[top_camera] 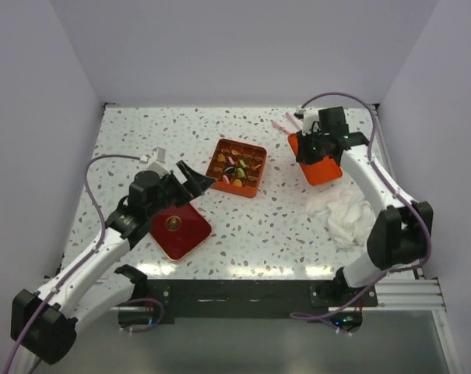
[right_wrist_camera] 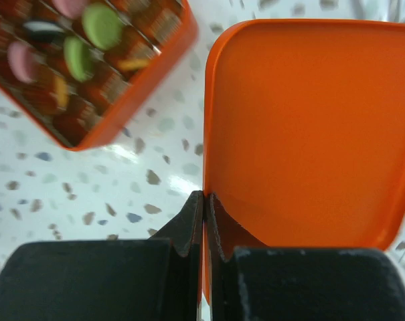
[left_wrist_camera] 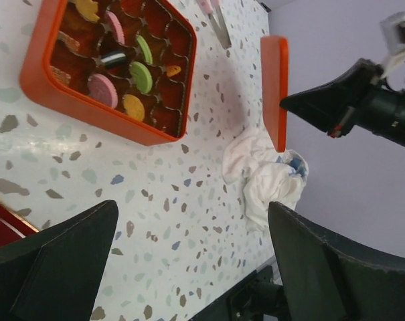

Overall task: Pack the cookies
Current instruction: Pick up the box lid from the center of the board.

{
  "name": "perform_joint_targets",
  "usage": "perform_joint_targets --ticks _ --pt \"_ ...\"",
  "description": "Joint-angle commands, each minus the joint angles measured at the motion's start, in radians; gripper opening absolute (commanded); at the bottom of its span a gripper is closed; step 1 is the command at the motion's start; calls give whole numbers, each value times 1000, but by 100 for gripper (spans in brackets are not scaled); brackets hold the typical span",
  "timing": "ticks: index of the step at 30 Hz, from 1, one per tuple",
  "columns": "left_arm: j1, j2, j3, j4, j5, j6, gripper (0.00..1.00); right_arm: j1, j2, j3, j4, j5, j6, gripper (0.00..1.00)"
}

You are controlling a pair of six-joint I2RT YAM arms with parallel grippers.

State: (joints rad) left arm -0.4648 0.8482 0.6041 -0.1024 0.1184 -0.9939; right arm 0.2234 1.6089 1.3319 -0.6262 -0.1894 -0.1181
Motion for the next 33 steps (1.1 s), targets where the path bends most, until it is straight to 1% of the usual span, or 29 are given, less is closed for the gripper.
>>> perform_joint_targets --ticks 1,3,4,5,6,7,8,9,11,14,16,19,21,23,24,25,26,27,28,30,31,33 --pt "8 103 83 260 148 -72 99 -1 -185 37 -3 -342 -70 0" --pt "9 170 123 314 193 -89 99 45 -228 -14 23 -430 -182 0" --pt "11 196 149 343 210 -91 99 66 -259 -23 8 -446 -248 0" --pt "11 224 181 343 225 -88 99 85 -271 -33 -6 -452 -379 0" --pt "12 277 250 334 251 -80 99 109 -283 -43 -48 -472 -446 0" --pt "12 301 284 308 265 -75 99 117 -293 -49 -56 -473 -490 0" --pt "14 319 316 296 274 -71 99 122 -309 -54 -67 -479 -579 0" --pt "14 348 363 282 283 -55 99 131 -314 -53 -108 -485 -630 0" --pt "14 364 390 251 288 -40 99 140 -331 -54 -142 -479 -762 0" --pt "18 397 411 225 319 -22 97 169 -351 -77 -162 -452 -897 0" --pt "18 442 433 198 375 -34 93 192 -379 -106 -138 -435 -939 0" --pt "12 508 479 132 435 -40 92 228 -402 -135 -93 -424 -973 0" --pt "3 541 522 69 434 -14 92 257 -406 -152 -51 -406 -970 0" --pt "-11 564 565 -54 411 17 90 272 -406 -158 -18 -403 -965 0" --pt "-14 592 612 -101 388 52 89 289 -406 -163 -6 -403 -959 0" --pt "-18 604 631 -176 376 60 85 297 -405 -166 0 -401 -957 0" --pt "-20 614 644 -193 372 66 82 306 -403 -168 8 -398 -962 0" --pt "-23 620 649 -191 371 63 78 327 -403 -175 13 -389 -966 0" --pt "-26 620 648 -177 368 57 69 336 -403 -181 17 -381 -977 0" --pt "-26 621 655 -178 346 51 62 362 -409 -203 43 -358 -980 0" --pt "-26 623 660 -190 342 52 57 367 -412 -209 52 -354 -982 0" --pt "-26 634 668 -197 346 55 51 375 -414 -215 68 -349 -980 0"
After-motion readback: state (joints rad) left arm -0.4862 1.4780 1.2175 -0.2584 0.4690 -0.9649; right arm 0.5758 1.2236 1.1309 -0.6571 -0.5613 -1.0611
